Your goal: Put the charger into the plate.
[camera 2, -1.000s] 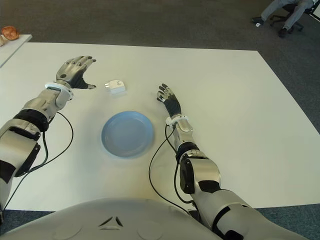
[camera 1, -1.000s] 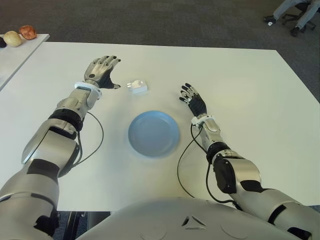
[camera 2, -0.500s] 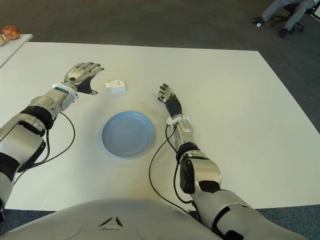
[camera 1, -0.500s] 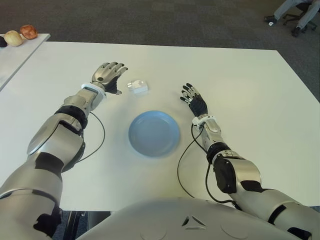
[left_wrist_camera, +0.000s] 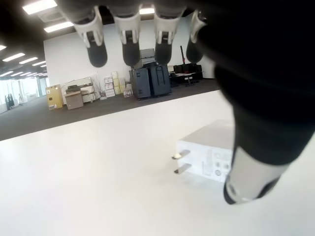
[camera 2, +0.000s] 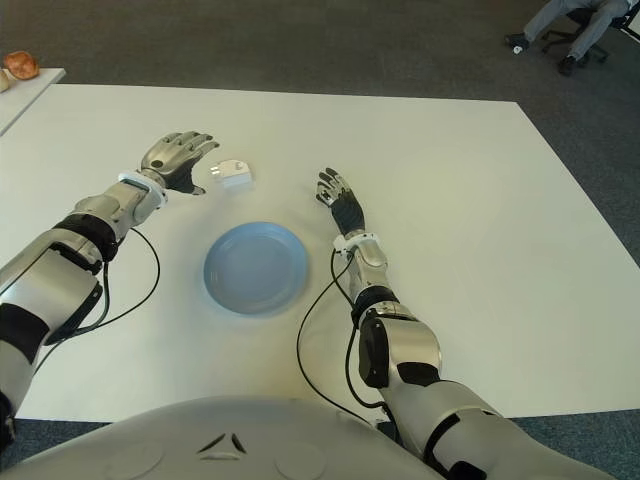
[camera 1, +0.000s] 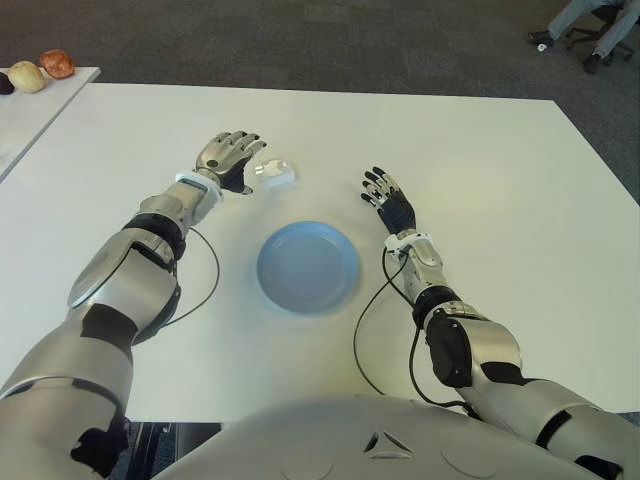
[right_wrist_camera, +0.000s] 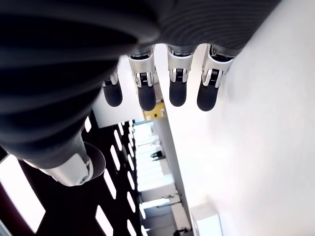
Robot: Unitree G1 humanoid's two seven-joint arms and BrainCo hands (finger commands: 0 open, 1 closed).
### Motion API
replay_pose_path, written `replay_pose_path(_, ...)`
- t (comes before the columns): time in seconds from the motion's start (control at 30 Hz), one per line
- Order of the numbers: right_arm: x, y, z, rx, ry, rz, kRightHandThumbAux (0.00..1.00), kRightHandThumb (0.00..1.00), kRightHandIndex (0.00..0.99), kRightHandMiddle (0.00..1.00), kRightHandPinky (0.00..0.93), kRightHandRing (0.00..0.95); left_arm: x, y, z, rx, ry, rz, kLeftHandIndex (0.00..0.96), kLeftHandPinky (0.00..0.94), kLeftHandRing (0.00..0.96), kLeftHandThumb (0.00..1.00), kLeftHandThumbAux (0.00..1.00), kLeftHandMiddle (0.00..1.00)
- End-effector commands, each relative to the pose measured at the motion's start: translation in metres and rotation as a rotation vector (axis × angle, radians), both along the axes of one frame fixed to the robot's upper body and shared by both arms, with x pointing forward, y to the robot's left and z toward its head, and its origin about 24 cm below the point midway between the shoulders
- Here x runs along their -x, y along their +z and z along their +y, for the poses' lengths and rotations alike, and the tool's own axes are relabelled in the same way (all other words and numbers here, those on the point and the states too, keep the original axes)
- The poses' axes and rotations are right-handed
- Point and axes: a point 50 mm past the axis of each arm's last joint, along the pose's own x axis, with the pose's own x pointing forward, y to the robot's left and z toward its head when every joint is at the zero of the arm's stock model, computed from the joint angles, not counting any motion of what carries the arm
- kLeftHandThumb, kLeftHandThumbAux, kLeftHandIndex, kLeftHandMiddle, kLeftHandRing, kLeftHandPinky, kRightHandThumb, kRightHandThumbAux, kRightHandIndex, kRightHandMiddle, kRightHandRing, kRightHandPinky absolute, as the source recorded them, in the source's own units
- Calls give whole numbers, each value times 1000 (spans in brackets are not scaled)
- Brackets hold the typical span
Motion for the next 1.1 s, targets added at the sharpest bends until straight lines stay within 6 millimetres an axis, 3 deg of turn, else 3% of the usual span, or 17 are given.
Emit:
replay_pose_path(0.03,37,-44,1,-22,-5,227,619,34,104,138,69,88,10,-19,-5,5,-4,57,0,7,0,0,784,0)
replay_pose_path(0.57,38,-44,3,-28,1,218,625,37,109,142,56,91,20,-39,-14,-42,-24,143,0,2,0,0,755,0)
replay_pose_path(1.1,39,-44,4,-40,5,210,621,45,104,136,64,87,28,-53,-18,21,25,234,0,26,0,0,715,0)
